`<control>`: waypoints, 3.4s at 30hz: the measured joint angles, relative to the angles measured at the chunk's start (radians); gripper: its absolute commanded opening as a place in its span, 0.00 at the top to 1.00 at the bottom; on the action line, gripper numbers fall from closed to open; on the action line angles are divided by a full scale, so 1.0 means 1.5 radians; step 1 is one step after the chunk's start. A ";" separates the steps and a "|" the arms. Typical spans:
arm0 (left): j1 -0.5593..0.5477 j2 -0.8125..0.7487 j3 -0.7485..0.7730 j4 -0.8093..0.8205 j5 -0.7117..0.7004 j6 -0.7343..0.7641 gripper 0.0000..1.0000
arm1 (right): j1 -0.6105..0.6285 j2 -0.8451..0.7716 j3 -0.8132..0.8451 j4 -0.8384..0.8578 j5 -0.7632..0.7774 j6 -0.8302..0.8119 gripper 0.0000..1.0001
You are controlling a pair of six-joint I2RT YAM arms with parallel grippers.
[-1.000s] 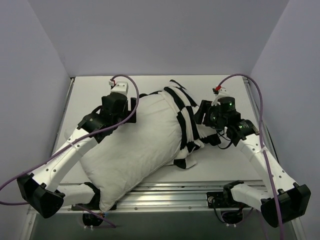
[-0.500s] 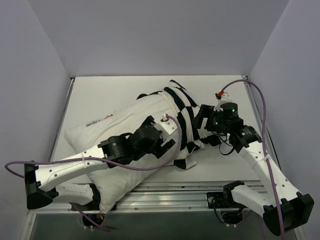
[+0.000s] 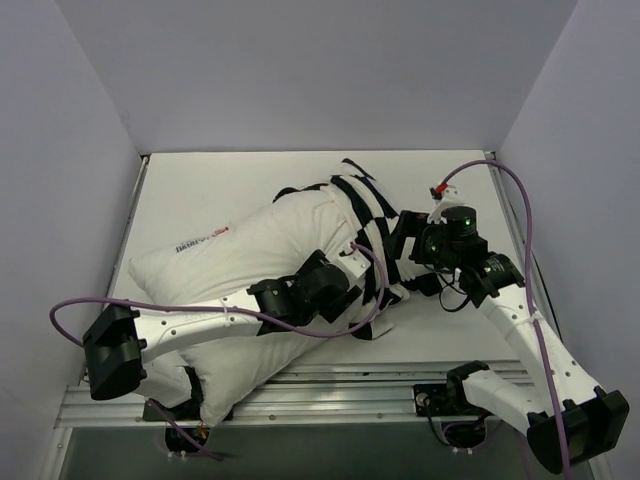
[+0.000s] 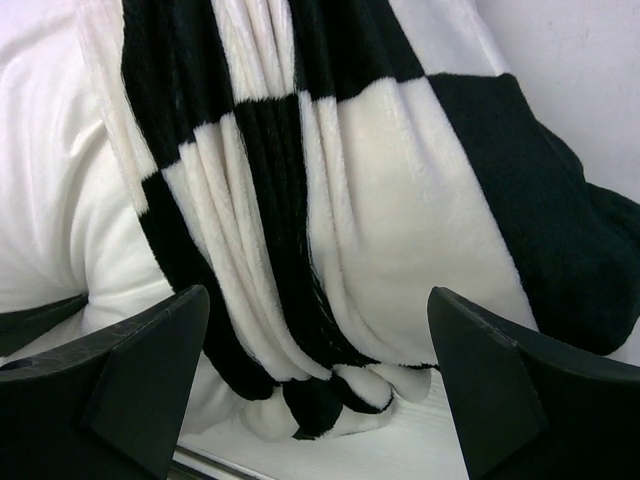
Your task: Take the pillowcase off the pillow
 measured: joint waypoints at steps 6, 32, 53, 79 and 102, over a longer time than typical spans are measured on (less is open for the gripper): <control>0.042 0.004 -0.027 0.048 0.020 -0.045 0.97 | 0.026 0.001 -0.026 0.005 -0.005 -0.003 0.14; 0.113 -0.117 -0.015 -0.042 0.061 -0.145 0.98 | 0.177 0.143 -0.038 0.050 0.234 0.088 1.00; 0.298 -0.392 0.013 -0.250 0.141 -0.215 0.98 | -0.254 0.098 0.021 0.019 -0.135 0.142 1.00; 0.329 -0.367 0.195 -0.394 -0.094 -0.204 0.98 | -0.338 0.361 0.549 -0.047 -0.034 0.136 1.00; 0.466 -0.173 0.217 -0.311 -0.071 -0.164 0.98 | -0.334 0.359 0.630 -0.081 -0.068 0.078 1.00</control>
